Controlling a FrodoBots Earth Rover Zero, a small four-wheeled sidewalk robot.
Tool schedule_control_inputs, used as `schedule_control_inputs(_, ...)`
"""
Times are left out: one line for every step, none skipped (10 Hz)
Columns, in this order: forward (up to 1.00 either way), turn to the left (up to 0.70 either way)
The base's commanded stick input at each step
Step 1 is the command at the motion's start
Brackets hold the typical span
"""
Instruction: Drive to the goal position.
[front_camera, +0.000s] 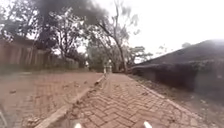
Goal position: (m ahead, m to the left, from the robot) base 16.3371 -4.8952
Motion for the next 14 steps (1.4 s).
schedule_control_inputs(0.70, 0.00)
schedule_control_inputs(0.70, 0.00)
schedule_control_inputs(0.70, -0.20)
schedule_control_inputs(0.70, -0.35)
schedule_control_inputs(0.70, -0.35)
schedule_control_inputs(0.70, -0.35)
schedule_control_inputs(0.70, 0.08)
schedule_control_inputs(0.70, 0.10)
schedule_control_inputs(0.70, 0.00)
schedule_control_inputs(0.70, 0.00)
schedule_control_inputs(0.70, 0.00)
schedule_control_inputs(0.70, 0.00)
schedule_control_inputs(0.70, 0.00)
schedule_control_inputs(0.70, 0.00)
